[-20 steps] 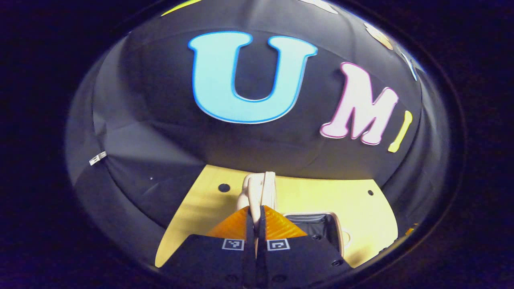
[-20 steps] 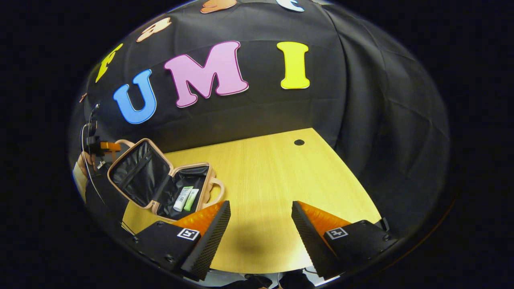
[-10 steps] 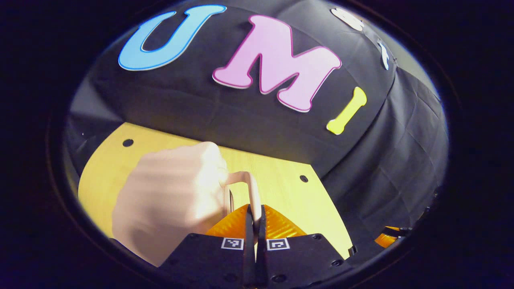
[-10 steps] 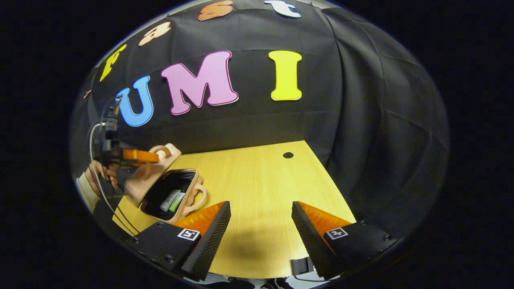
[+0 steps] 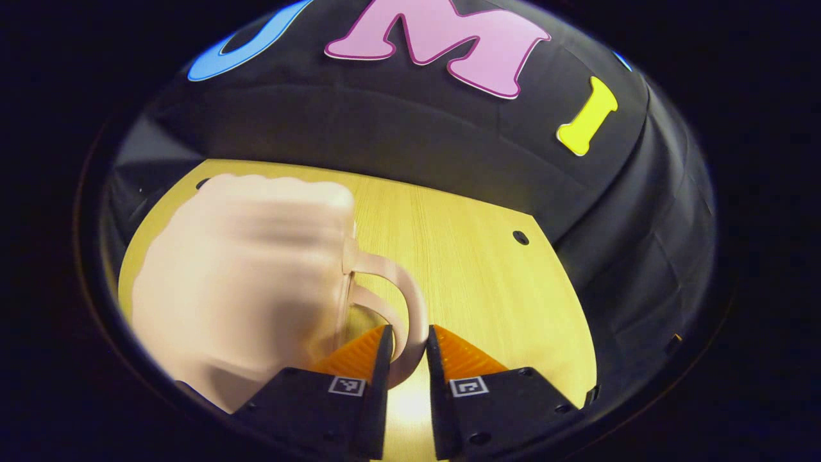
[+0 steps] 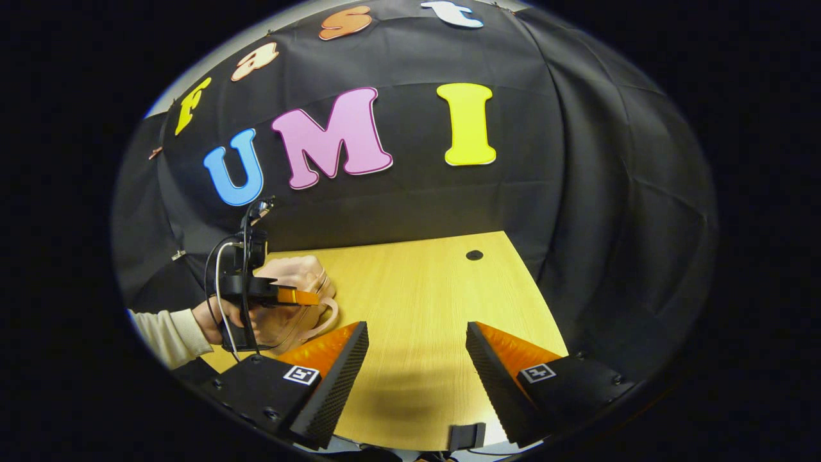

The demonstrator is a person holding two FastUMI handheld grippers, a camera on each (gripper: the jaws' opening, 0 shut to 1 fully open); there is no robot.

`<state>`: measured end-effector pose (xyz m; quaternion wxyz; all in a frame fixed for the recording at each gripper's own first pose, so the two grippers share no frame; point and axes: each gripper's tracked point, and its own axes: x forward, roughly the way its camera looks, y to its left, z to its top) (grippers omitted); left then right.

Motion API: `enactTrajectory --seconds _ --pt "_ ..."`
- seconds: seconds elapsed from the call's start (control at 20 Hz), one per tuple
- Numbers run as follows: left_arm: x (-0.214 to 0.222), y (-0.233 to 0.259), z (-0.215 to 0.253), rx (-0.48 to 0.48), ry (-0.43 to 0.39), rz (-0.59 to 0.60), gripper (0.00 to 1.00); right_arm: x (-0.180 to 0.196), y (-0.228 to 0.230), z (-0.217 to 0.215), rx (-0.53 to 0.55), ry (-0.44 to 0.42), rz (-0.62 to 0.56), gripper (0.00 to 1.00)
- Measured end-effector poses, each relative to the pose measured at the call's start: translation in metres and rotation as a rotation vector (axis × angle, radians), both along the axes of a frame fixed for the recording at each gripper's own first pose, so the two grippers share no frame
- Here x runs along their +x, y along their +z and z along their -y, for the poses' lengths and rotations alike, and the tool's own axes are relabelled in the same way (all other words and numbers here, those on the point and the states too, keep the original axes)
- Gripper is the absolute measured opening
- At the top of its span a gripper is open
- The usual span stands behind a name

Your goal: First open the suitcase, pack the skin care products into it, and then close the suitcase.

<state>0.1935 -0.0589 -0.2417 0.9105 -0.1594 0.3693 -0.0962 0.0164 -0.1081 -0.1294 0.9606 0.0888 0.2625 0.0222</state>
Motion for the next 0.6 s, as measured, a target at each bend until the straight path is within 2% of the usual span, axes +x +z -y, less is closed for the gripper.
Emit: enactTrajectory --seconds 0.05,0.1,0.15,0.2,0.35,0.4,0.45,0.6 --pt "-0.003 0.006 0.002 -0.026 0.017 0.013 0.41 0.001 0.001 0.000 -0.002 0.006 0.001 0.97" --pt "-0.008 0.017 0.004 -0.049 0.014 0.029 0.53 0.002 0.003 -0.001 0.001 0.005 0.007 0.97" --pt "-0.015 0.025 0.005 -0.061 0.022 0.047 0.67 0.004 0.009 -0.001 0.005 -0.004 0.022 0.97" --pt "-0.021 0.037 0.006 -0.068 0.033 0.071 0.92 0.006 0.013 -0.001 0.007 -0.014 0.032 0.97" --pt "-0.043 0.096 -0.007 -0.051 0.088 0.229 0.95 0.004 0.019 -0.012 0.014 -0.026 0.040 0.97" --pt "-0.053 0.122 -0.015 -0.029 0.103 0.305 0.89 0.003 0.021 -0.015 0.015 -0.030 0.043 0.97" --pt "-0.062 0.147 -0.021 0.000 0.110 0.384 0.95 0.004 0.024 -0.017 0.011 -0.043 0.045 0.98" --pt "-0.089 0.189 -0.036 0.088 0.153 0.547 0.96 0.009 0.038 -0.029 0.018 -0.059 0.070 0.97"
